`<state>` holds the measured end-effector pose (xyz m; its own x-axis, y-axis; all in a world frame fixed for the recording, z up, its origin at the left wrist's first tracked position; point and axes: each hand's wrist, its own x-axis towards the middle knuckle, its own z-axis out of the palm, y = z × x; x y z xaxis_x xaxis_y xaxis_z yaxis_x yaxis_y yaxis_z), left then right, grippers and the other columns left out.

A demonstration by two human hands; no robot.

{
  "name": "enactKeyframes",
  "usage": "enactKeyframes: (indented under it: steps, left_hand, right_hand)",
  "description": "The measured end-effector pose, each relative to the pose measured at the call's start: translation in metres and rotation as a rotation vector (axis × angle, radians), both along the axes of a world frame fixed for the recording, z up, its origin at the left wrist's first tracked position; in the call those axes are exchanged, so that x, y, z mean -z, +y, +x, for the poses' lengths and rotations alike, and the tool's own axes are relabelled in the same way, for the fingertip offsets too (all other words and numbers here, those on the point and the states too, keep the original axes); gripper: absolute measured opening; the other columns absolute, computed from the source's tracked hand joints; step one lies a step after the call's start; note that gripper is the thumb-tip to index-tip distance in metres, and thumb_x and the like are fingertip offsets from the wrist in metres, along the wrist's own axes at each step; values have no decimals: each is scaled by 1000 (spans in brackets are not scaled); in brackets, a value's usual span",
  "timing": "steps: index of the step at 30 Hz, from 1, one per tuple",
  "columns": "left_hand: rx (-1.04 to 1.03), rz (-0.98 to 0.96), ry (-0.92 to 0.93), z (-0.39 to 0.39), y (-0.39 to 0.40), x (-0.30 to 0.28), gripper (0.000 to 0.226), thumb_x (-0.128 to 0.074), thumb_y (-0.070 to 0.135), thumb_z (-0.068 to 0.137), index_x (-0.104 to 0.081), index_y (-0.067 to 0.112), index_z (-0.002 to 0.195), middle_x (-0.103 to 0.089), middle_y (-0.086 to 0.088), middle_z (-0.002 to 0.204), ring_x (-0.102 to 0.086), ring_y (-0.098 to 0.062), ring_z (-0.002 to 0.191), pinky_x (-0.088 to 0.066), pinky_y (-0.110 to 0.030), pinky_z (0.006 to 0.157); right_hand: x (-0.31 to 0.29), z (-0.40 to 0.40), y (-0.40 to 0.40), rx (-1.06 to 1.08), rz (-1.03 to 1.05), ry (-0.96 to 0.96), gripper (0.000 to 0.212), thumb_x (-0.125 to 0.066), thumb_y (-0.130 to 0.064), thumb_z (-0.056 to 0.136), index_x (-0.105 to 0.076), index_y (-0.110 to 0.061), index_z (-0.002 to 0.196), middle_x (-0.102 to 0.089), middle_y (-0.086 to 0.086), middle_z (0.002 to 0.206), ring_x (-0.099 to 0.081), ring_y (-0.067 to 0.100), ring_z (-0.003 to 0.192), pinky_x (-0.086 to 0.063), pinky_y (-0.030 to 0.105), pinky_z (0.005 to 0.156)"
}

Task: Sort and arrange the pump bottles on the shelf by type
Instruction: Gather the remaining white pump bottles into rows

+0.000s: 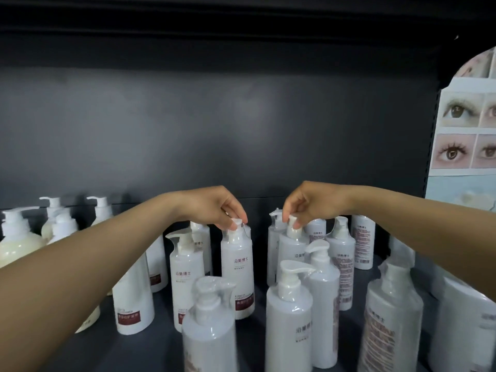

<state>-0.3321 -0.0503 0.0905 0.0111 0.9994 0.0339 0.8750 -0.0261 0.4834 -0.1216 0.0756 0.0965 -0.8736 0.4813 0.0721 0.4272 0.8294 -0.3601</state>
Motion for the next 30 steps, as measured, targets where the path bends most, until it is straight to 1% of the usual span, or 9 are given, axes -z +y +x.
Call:
enactKeyframes:
  steps: [2,4,6,8,10,14,19,24,30]
  left_hand:
    - [12,-17,23,-4,8,4,24,-65,6,83,-70,20,102,-70,-1,111,-64,-12,106,-51,-20,91]
    - [28,-36,45,-6,13,8,25,-65,7,83,-70,21,102,-70,2,112,-63,-7,108,-49,-21,97]
    - [40,-46,50,-7,17,10,25,-64,6,83,-70,22,101,-70,5,110,-62,-4,109,-47,-17,95]
    - [45,-56,44,-9,19,11,26,-64,5,84,-69,28,96,-69,14,104,-62,1,106,-46,-14,93]
    - [54,-60,36,-12,21,12,29,-64,5,84,-68,33,92,-68,19,100,-61,6,101,-45,-15,93]
    - [71,-55,40,-15,23,13,29,-63,5,84,-68,33,93,-68,17,101,-61,9,97,-45,-12,92]
    - [116,-65,1,-14,20,11,27,-62,2,85,-68,24,98,-70,12,96,-63,9,86,-46,-8,86]
    - [159,-88,-1,-13,17,10,26,-62,3,85,-68,25,97,-69,15,95,-63,11,88,-45,-8,87]
    - [165,-105,18,-13,11,7,26,-62,4,85,-68,24,101,-70,8,104,-63,3,97,-46,-11,91]
  right_hand:
    - [3,-4,2,-27,-16,-19,19,-73,-5,78,-72,-12,96,-62,-8,71,-54,-3,61,-45,11,69]
    - [8,-9,5,-46,-34,-39,19,-73,-7,79,-71,-12,97,-65,-3,78,-59,7,71,-51,22,78]
    - [11,-13,6,-48,-40,-45,18,-74,-10,79,-71,-13,96,-66,-3,79,-61,15,77,-53,33,84]
    - [10,-14,7,-34,-24,-60,17,-75,-13,78,-72,-15,95,-65,-8,76,-63,15,77,-53,36,85]
    - [10,-14,8,-32,-36,-63,17,-75,-13,78,-72,-16,94,-65,-9,75,-64,15,77,-53,34,83]
    - [15,-13,7,-44,-91,-7,15,-74,-9,79,-71,-15,92,-67,-4,82,-64,13,80,-52,22,77]
    - [14,-11,6,-56,-129,5,15,-74,-7,78,-71,-12,92,-68,-5,81,-65,13,80,-53,22,77]
    - [11,-13,1,-63,-131,-36,17,-75,-7,78,-71,-12,94,-67,-10,80,-67,19,84,-54,25,81]
    - [10,-10,-6,-41,-147,-35,17,-75,-4,77,-72,-12,92,-66,-11,72,-62,12,75,-52,20,72]
